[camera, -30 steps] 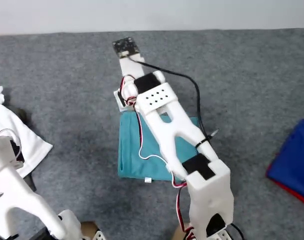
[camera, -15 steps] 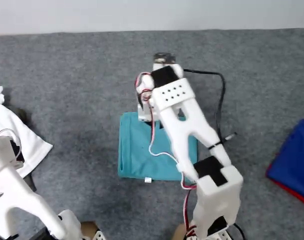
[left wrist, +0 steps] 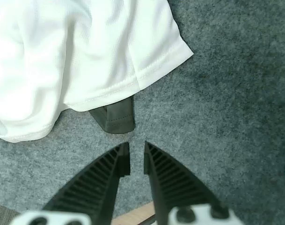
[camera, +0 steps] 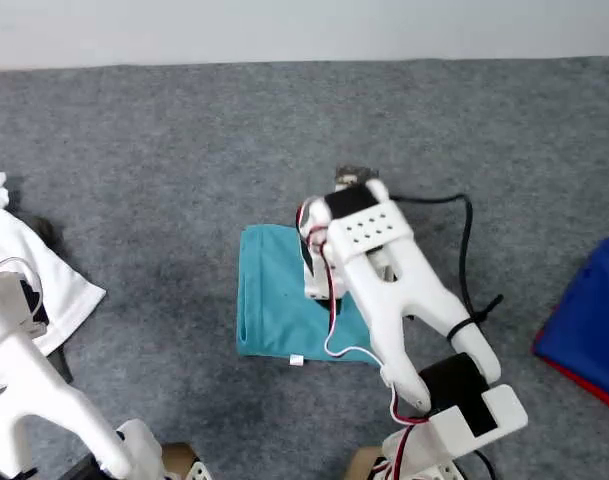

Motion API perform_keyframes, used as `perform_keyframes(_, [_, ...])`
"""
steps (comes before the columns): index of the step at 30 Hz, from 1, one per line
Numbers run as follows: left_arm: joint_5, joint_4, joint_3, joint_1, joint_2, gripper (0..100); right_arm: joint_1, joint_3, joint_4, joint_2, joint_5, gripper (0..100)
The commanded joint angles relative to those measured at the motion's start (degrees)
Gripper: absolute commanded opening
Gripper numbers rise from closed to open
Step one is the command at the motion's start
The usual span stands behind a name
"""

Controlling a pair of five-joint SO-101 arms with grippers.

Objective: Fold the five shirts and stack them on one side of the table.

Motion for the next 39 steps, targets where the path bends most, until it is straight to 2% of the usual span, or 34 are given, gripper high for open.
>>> perform_keyframes(1, [0.2,0.6,-0.5,0.4,-1.8,6,0.4,4.3,-7.6,-3.4,-0.5,39.8])
perform_keyframes(14, [0.2,0.7,-0.5,0.4,-1.8,6,0.2,14.3,-22.1,-2.9,-0.5,39.7])
perform_keyframes(21, [0.2,0.6,-0.5,0.4,-1.8,6,0.1,13.0,-23.7,8.3,-0.5,39.1])
perform_keyframes(25, [0.1,0.6,-0.5,0.4,-1.8,6,0.2,6.9,-18.5,13.9,-0.4,29.6])
perform_keyframes(32, [0.1,0.6,-0.5,0.4,-1.8,6,0.2,0.4,-14.5,19.4,2.1,0.2])
perform_keyframes(39, [0.1,0.6,-0.5,0.4,-1.8,6,0.6,0.1,-13.8,19.4,2.7,0.9])
